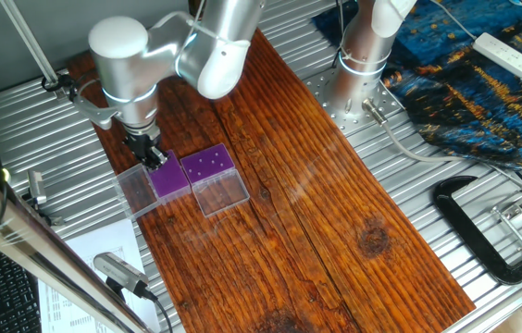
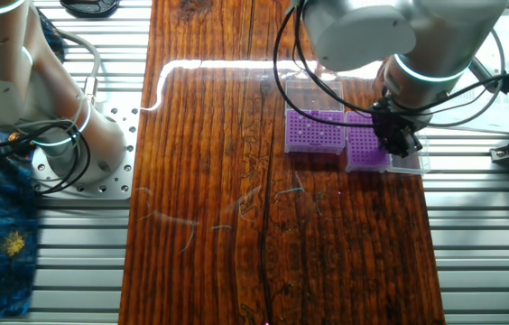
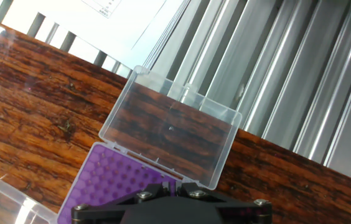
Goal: Transfer all small pipette tips from one holder to another
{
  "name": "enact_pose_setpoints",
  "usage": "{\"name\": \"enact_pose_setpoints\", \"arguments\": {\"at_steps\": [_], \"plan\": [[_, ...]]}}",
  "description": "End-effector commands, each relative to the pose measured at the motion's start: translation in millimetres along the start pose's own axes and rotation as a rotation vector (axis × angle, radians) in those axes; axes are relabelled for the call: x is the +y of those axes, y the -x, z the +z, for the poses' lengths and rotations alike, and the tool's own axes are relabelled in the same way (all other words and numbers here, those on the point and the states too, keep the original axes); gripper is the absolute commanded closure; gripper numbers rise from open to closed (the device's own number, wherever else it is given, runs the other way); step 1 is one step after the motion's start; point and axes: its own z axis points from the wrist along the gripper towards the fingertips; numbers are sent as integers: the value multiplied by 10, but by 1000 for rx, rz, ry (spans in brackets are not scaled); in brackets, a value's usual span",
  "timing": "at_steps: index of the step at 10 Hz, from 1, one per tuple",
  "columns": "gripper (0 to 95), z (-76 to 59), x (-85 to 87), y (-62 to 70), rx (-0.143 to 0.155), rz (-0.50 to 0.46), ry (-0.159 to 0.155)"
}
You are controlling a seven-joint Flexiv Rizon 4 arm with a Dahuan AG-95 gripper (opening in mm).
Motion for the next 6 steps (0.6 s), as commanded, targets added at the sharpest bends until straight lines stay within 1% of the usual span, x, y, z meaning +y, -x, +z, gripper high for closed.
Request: {"name": "enact_pose_setpoints", "arguments": {"at_steps": [1, 4, 6], "plan": [[950, -24, 3, 2, 2, -4, 0], [950, -124, 14, 10, 13, -15, -2], [950, -247, 28, 6, 25, -23, -3]]}}
